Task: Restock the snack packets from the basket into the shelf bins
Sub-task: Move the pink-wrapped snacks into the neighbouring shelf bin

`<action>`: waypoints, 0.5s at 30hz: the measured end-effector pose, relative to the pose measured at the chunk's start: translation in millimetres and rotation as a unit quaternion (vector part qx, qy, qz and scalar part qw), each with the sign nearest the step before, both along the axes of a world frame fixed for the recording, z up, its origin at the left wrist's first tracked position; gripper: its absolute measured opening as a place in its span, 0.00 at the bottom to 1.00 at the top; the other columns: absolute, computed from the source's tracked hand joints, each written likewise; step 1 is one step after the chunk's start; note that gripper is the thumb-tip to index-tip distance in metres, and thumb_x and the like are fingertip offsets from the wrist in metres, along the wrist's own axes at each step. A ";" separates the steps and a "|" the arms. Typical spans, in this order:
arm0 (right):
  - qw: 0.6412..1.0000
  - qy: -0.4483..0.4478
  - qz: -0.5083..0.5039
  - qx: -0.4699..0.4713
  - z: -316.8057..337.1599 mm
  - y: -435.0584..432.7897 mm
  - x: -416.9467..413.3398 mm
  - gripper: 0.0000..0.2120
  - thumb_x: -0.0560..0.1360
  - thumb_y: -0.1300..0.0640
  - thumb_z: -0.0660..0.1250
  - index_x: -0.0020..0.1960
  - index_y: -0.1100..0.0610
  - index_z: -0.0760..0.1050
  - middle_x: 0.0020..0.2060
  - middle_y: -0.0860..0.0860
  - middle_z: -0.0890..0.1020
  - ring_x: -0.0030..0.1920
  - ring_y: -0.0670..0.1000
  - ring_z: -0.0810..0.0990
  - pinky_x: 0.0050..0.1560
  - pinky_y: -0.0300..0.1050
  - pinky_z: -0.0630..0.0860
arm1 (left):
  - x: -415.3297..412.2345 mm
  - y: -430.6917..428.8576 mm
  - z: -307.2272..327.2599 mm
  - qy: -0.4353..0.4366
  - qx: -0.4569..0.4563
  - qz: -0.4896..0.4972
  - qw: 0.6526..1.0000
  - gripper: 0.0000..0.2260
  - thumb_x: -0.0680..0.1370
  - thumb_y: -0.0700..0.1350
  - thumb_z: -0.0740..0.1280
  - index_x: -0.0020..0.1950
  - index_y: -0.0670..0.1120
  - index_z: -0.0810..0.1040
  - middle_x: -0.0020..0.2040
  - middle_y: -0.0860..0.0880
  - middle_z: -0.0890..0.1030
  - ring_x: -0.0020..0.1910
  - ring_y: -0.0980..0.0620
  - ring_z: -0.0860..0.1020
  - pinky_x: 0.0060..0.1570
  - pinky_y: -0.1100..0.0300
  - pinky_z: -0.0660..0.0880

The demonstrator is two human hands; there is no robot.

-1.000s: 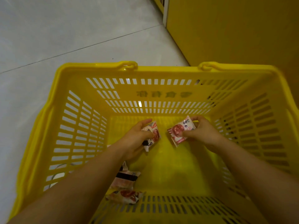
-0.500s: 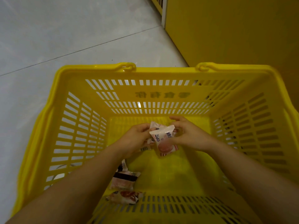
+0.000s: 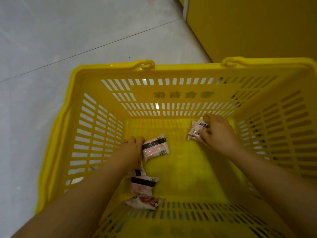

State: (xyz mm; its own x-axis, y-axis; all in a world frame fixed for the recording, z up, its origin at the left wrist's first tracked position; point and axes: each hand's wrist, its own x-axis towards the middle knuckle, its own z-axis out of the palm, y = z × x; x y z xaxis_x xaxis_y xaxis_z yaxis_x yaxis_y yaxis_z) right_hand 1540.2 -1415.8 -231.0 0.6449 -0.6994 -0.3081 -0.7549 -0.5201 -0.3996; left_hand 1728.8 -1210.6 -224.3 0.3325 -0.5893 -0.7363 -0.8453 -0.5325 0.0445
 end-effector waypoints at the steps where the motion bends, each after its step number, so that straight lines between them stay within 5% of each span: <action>1: 0.998 -0.029 0.020 -0.051 2.9 7.4 1.8 0.23 0.75 0.55 0.67 0.68 0.59 0.70 0.62 0.58 0.75 0.62 0.59 0.71 0.62 0.51 0.67 | -0.3 0.3 0.8 -0.004 0.007 0.005 1.000 0.35 0.72 0.47 0.73 0.71 0.47 0.57 0.63 0.44 0.71 0.62 0.43 0.70 0.58 0.52 0.72; 3: 0.991 -0.060 0.103 -0.058 8.9 25.9 11.8 0.22 0.74 0.55 0.67 0.67 0.55 0.71 0.63 0.55 0.76 0.62 0.57 0.73 0.61 0.51 0.66 | 0.4 -2.3 5.8 -0.006 0.026 0.024 0.999 0.31 0.73 0.45 0.72 0.69 0.46 0.59 0.59 0.43 0.75 0.58 0.44 0.73 0.53 0.53 0.75; 6: 0.968 -0.019 0.217 0.121 6.6 60.8 40.4 0.28 0.76 0.55 0.66 0.74 0.52 0.62 0.72 0.50 0.67 0.65 0.54 0.72 0.63 0.52 0.70 | 6.1 -12.2 18.9 -0.029 0.042 0.024 0.998 0.22 0.75 0.44 0.70 0.66 0.44 0.67 0.57 0.44 0.77 0.55 0.45 0.76 0.47 0.56 0.74; 10: 0.964 0.012 0.201 0.172 -8.7 85.3 72.6 0.37 0.76 0.58 0.68 0.78 0.52 0.51 0.73 0.52 0.62 0.66 0.56 0.70 0.62 0.51 0.72 | 16.1 -22.0 39.3 -0.081 0.012 0.024 0.996 0.10 0.76 0.44 0.68 0.56 0.45 0.77 0.52 0.46 0.77 0.56 0.46 0.75 0.43 0.58 0.71; 15: 0.967 0.066 0.205 0.136 -11.2 78.5 72.1 0.12 0.76 0.59 0.66 0.58 0.54 0.77 0.54 0.54 0.78 0.53 0.56 0.78 0.45 0.45 0.72 | 16.5 -21.8 39.5 -0.117 -0.229 0.093 0.962 0.10 0.76 0.44 0.67 0.57 0.49 0.74 0.57 0.47 0.72 0.61 0.46 0.67 0.47 0.56 0.68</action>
State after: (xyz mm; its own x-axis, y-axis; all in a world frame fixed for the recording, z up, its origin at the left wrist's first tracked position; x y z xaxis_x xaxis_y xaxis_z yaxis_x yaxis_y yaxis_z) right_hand 1612.3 -1337.3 -242.2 0.7936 -0.2747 -0.5428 -0.5611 -0.6753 -0.4786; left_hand 1745.3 -1232.4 -184.8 0.5888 -0.7484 -0.3054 -0.7526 -0.6454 0.1307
